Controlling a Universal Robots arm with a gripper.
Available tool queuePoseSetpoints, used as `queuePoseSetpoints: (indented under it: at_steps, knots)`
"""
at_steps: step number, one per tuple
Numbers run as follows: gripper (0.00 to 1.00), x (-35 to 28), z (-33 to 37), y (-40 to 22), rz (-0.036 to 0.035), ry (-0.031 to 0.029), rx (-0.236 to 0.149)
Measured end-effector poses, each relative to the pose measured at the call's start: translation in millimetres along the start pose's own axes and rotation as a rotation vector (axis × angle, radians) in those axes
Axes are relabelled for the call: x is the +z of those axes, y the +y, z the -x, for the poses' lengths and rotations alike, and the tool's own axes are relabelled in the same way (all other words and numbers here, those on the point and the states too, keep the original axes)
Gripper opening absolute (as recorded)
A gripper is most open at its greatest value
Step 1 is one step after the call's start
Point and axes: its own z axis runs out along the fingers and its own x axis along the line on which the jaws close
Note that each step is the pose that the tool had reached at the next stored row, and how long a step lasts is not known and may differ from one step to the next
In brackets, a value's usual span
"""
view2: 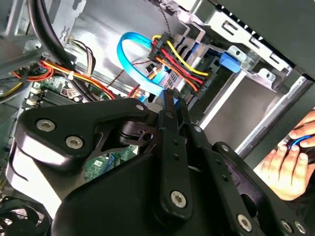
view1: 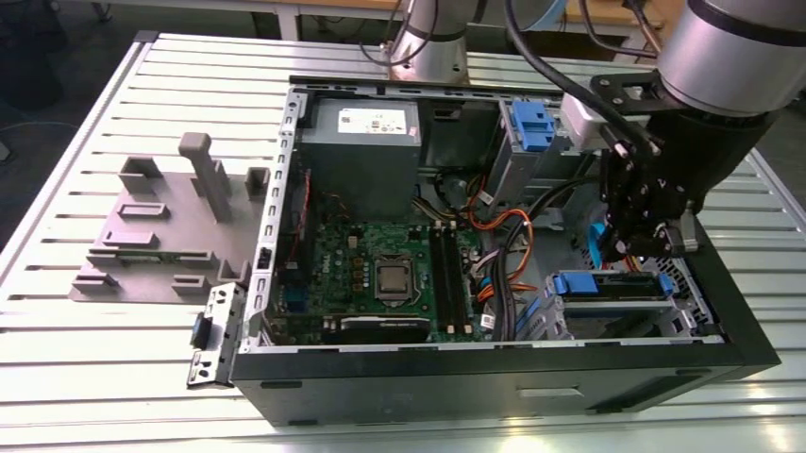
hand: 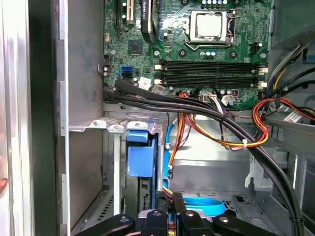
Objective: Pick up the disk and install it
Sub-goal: 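Insert the second disk wire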
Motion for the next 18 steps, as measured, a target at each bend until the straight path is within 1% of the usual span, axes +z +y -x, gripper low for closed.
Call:
queuePoseSetpoints:
  at_steps: [12, 14, 16, 18]
  knots:
    - [0.16, 1.2, -15.2, 0.4, -0.0019, 0.0000, 0.000]
    - [0.16, 1.3, -16.1, 0.3, -0.0049, 0.0000, 0.000]
    - [0.16, 1.3, -16.3, 0.4, -0.0117, 0.0002, 0.001]
    - [0.16, 1.3, -16.6, 0.5, -0.0149, 0.0001, 0.001]
